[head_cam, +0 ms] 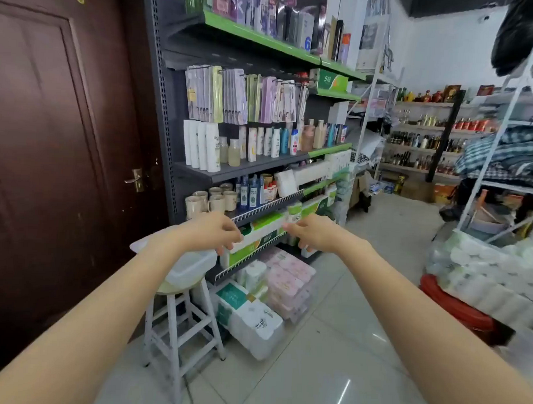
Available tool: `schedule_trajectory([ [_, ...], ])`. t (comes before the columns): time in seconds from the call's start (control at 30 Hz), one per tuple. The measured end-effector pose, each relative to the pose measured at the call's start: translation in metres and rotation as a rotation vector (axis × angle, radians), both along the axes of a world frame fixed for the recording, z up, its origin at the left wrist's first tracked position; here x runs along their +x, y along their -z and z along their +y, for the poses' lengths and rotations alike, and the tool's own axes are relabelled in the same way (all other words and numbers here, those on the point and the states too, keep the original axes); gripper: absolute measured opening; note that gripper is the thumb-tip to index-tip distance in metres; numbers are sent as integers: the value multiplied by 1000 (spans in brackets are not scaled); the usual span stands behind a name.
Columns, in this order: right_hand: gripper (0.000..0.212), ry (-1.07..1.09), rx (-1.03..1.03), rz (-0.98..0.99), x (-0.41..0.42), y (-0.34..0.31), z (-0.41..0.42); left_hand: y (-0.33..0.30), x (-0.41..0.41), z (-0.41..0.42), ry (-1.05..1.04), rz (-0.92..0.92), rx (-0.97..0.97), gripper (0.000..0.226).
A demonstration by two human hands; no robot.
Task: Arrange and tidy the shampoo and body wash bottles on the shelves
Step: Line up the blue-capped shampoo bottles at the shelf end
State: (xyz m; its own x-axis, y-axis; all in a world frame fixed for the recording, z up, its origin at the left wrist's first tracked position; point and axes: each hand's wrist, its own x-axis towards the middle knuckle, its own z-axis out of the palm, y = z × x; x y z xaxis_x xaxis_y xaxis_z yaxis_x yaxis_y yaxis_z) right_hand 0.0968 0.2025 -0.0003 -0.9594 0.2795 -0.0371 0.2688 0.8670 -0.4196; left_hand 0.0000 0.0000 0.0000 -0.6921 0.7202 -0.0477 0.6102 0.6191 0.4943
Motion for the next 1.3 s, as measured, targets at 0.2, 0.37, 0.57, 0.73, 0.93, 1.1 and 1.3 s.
schedule_trajectory([
  [0.2, 69, 25, -68, -34, -61, 30, 30, 25, -63, 38, 59, -70, -97, 30],
  [0.37, 70, 55, -73, -14, -126, 47, 64, 39, -136, 76, 105, -59, -38, 30],
  [0.57, 66, 73, -35, 45, -178, 56, 111, 48, -198, 138, 139, -63, 36, 26],
  [0.73, 66, 131, -31, 14, -211, 66, 179, 55, -235, 215, 203, -39, 18, 22],
  [0.93, 49, 125, -12, -15, -249, 71, 290, 59, -273, 327, 195, -33, 15, 22],
  [1.1, 53, 104, 4, -13, -279, 66, 384, 56, -303, 417, 157, -6, 27, 20],
  [1.3, 54, 86, 1, 23, -327, 70, 488, 61, -347, 518, 129, 93, 43, 29],
])
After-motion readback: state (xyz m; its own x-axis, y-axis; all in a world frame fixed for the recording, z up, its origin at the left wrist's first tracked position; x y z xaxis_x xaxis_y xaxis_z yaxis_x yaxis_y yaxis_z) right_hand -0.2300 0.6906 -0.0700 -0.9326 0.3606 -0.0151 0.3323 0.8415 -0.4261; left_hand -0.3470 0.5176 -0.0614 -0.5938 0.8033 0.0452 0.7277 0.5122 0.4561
